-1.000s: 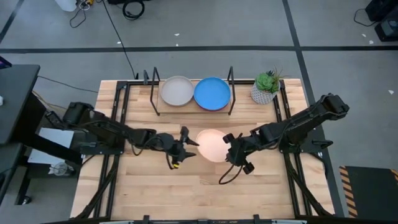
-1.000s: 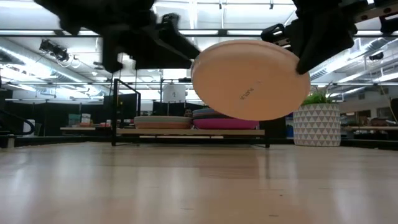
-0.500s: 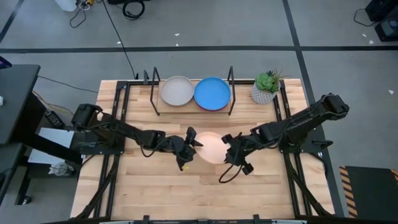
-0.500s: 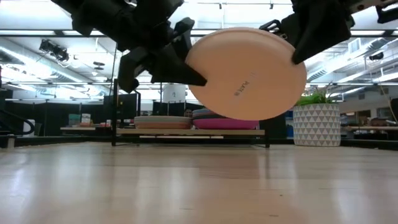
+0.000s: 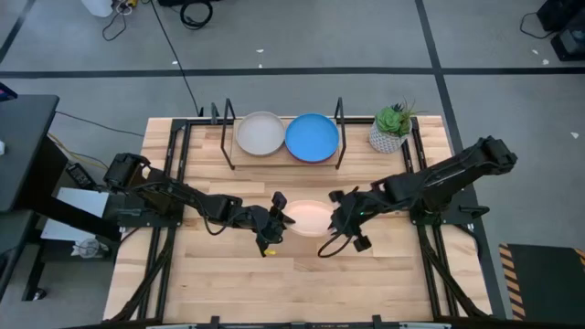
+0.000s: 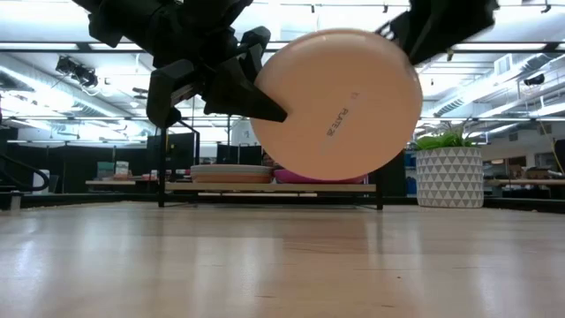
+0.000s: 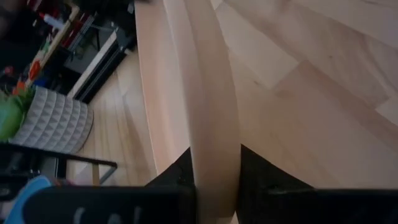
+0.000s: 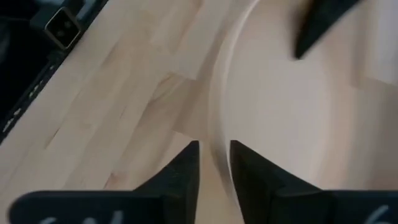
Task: Place and stack plates onto a shelf
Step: Stack the light orange on top of the gray plate on the shelf
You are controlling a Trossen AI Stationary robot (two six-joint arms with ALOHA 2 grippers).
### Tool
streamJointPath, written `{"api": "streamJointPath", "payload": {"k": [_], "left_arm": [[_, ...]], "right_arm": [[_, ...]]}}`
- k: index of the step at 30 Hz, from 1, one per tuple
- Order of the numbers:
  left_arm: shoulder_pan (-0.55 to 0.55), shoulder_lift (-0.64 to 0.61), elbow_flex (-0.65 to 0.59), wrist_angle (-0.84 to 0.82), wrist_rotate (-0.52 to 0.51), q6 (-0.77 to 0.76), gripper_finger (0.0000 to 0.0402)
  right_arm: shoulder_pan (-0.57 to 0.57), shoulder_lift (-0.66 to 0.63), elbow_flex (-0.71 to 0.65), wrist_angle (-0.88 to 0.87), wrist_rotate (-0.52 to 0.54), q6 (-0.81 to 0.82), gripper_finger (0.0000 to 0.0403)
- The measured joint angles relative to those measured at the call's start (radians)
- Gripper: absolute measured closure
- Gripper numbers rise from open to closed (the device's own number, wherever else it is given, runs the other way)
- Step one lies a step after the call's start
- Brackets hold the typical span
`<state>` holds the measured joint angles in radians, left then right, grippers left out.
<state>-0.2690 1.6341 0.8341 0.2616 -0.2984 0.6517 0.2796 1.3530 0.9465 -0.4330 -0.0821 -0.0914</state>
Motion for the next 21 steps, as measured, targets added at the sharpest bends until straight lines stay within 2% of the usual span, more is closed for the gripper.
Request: {"api": "streamJointPath", "payload": {"k": [4, 9, 15, 21], "left_arm": [[0.0, 0.0, 0.0, -0.012, -0.002, -0.016, 0.0342], [-0.001, -0.025, -0.001, -0.053, -0.011, -0.04, 0.0343], [0.002, -0.185, -0.001, -0.214, -0.121, -0.109, 0.0343], [0.056, -0.284, -0.001, -0.258, -0.26, -0.084, 0.0343]], "right_arm": [[0.002, -0.06, 0.086, -0.134, 0.084, 0.041, 0.0282], [0.002, -0.134, 0.078, -0.148, 0.085, 0.082, 0.0267], [0.007, -0.22, -0.003, -0.131, 0.086, 0.202, 0.027], [0.038, -0.293, -0.168, 0.046, 0.084, 0.241, 0.0269]]}}
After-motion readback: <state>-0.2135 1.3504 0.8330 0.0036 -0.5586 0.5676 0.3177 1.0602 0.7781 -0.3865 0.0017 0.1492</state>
